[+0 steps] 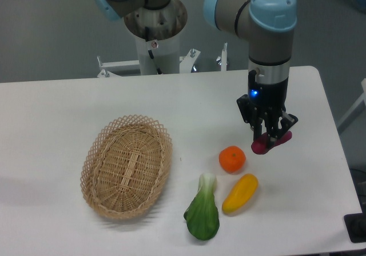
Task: Place the sweet potato in the basket
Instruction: 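Lift the held purple sweet potato and carry it past the orange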
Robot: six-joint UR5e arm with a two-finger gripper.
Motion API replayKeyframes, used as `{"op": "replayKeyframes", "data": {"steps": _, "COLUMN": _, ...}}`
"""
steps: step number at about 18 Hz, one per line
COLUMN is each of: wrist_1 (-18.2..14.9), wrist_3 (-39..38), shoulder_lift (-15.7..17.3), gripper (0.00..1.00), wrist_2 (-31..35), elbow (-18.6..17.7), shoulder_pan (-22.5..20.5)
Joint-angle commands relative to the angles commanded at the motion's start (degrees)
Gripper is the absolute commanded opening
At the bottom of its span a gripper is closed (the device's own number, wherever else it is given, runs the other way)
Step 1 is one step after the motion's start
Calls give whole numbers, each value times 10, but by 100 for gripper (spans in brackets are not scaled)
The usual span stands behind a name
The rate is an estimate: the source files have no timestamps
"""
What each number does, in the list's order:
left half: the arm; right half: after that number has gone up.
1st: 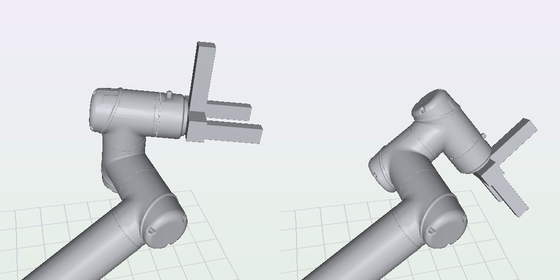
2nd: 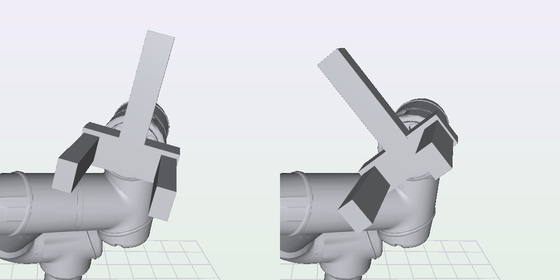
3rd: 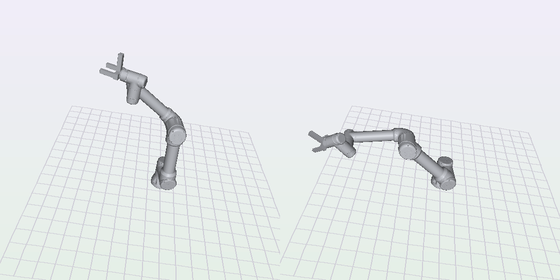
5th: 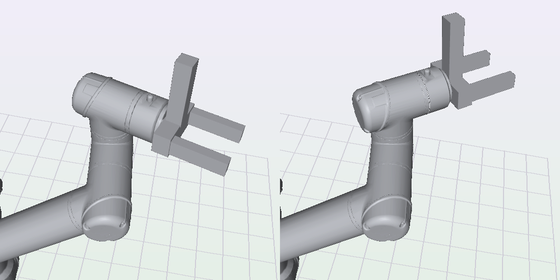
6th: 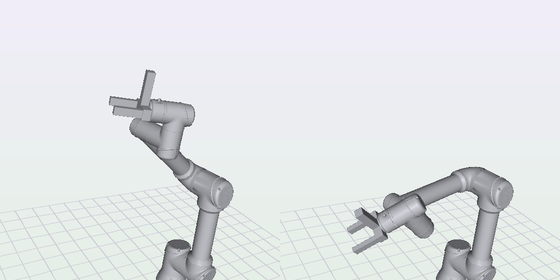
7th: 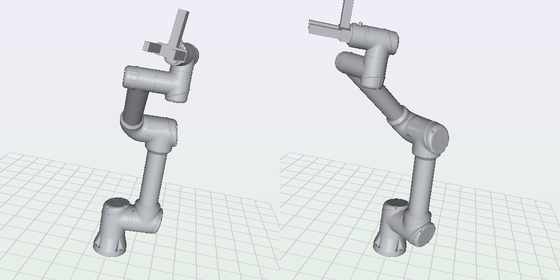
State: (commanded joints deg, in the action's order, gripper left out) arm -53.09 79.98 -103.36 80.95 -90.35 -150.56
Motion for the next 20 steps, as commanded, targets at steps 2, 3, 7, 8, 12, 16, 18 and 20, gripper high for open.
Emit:
{"op": "replayKeyframes", "data": {"steps": 2, "wrist_1": 0, "wrist_3": -11, "shoulder_lift": 1, "gripper": 34, "wrist_2": 0, "elbow": -3, "shoulder_pan": 4}}
{"op": "replayKeyframes", "data": {"steps": 3, "wrist_1": 0, "wrist_3": -23, "shoulder_lift": 1, "gripper": 34, "wrist_2": 0, "elbow": -2, "shoulder_pan": 8}}
{"op": "replayKeyframes", "data": {"steps": 7, "wrist_1": -1, "wrist_3": -69, "shoulder_lift": 3, "gripper": 34, "wrist_2": 1, "elbow": -3, "shoulder_pan": 33}}
{"op": "replayKeyframes", "data": {"steps": 8, "wrist_1": -2, "wrist_3": -78, "shoulder_lift": 3, "gripper": 34, "wrist_2": 2, "elbow": -4, "shoulder_pan": 40}}
{"op": "replayKeyframes", "data": {"steps": 12, "wrist_1": -1, "wrist_3": -140, "shoulder_lift": 10, "gripper": 34, "wrist_2": 1, "elbow": -10, "shoulder_pan": 68}}
{"op": "replayKeyframes", "data": {"steps": 16, "wrist_1": -2, "wrist_3": -209, "shoulder_lift": 27, "gripper": 33, "wrist_2": 5, "elbow": -29, "shoulder_pan": 108}}
{"op": "replayKeyframes", "data": {"steps": 18, "wrist_1": 1, "wrist_3": -256, "shoulder_lift": 30, "gripper": 34, "wrist_2": 9, "elbow": -40, "shoulder_pan": 133}}
{"op": "replayKeyframes", "data": {"steps": 20, "wrist_1": 4, "wrist_3": -323, "shoulder_lift": 26, "gripper": 34, "wrist_2": 8, "elbow": -49, "shoulder_pan": 167}}
